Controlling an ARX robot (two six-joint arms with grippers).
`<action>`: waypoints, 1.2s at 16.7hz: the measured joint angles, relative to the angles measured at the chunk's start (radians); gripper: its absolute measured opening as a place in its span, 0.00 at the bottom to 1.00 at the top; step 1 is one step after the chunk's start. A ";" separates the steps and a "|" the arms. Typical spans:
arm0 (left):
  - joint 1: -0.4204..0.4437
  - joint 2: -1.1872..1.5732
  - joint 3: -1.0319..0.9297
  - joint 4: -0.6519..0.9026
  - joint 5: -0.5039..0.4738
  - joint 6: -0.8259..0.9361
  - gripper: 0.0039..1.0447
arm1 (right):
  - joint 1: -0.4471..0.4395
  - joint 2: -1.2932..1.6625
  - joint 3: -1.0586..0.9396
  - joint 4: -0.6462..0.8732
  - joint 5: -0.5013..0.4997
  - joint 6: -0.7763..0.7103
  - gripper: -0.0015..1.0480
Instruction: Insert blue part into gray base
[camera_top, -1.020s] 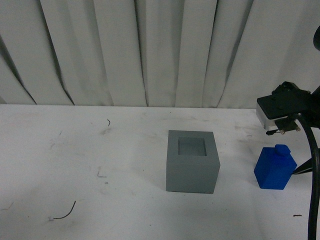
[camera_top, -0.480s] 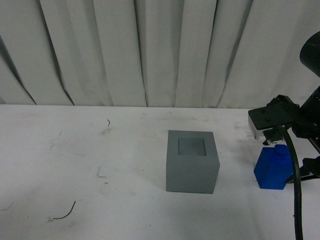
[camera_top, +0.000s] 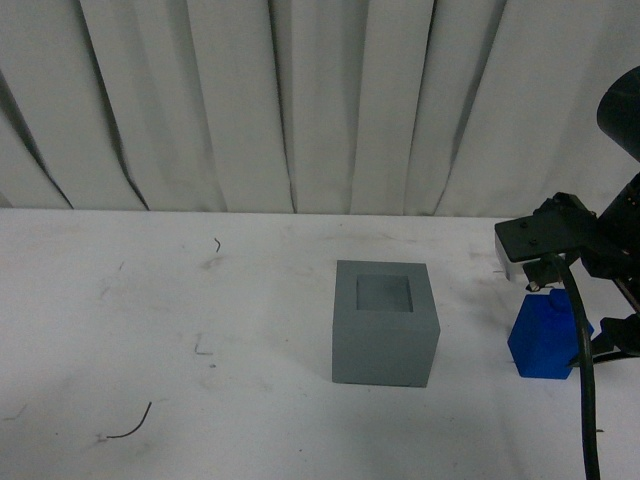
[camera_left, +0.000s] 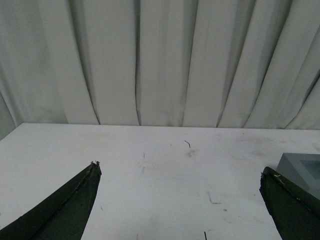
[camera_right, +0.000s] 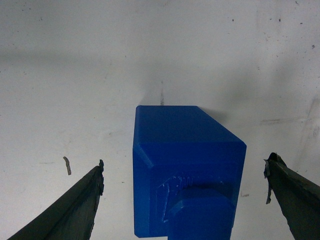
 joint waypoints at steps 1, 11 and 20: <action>0.000 0.000 0.000 0.000 0.000 0.000 0.94 | -0.001 0.000 -0.002 0.003 0.001 0.001 0.94; 0.000 0.000 0.000 0.000 0.000 0.000 0.94 | -0.036 -0.016 -0.013 -0.041 0.011 -0.001 0.45; 0.000 0.000 0.000 0.000 0.000 0.000 0.94 | -0.038 -0.206 0.069 -0.252 -0.070 -0.013 0.45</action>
